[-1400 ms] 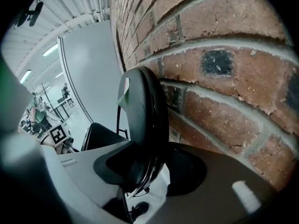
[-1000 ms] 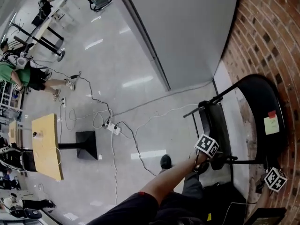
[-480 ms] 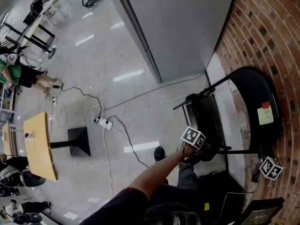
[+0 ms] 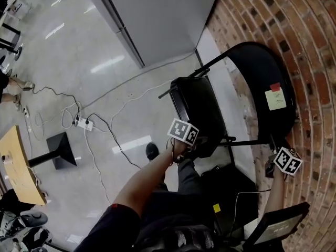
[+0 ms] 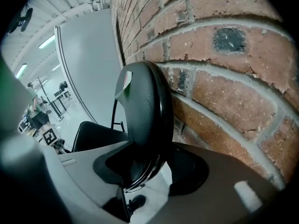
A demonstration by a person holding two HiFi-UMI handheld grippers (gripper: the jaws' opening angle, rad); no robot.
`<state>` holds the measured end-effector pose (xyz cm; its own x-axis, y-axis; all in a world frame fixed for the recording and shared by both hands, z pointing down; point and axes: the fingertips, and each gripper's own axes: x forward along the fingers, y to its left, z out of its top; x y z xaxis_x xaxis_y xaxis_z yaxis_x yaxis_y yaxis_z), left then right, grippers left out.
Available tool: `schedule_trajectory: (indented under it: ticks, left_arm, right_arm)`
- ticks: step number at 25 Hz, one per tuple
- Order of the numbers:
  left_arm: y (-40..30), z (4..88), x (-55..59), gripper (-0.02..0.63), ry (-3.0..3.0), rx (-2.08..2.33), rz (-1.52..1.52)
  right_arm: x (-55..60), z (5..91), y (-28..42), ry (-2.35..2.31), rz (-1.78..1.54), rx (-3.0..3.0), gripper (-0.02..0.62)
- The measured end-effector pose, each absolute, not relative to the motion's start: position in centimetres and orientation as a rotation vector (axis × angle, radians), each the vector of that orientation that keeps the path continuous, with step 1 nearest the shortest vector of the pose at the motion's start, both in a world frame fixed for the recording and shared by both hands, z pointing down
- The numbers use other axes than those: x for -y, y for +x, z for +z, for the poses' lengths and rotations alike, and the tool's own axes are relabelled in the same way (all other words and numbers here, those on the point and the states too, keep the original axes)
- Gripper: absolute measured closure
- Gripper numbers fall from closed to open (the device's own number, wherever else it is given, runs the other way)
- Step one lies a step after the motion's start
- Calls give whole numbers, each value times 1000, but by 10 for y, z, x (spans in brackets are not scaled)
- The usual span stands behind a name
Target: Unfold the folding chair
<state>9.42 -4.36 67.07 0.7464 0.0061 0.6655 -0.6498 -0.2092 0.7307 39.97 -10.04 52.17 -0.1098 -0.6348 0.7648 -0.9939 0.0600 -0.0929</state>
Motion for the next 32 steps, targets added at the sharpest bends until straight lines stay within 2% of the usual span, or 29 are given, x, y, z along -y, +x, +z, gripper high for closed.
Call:
schedule_trajectory:
  ticks: [15,32]
  left_arm:
    - [72,686,35,279,1709,505,594]
    - [64,707,35,279,1657,624,556]
  right_arm:
    - [99,531,392,1626,865,1792,382]
    - [107,554,420,1601,915,1868,379]
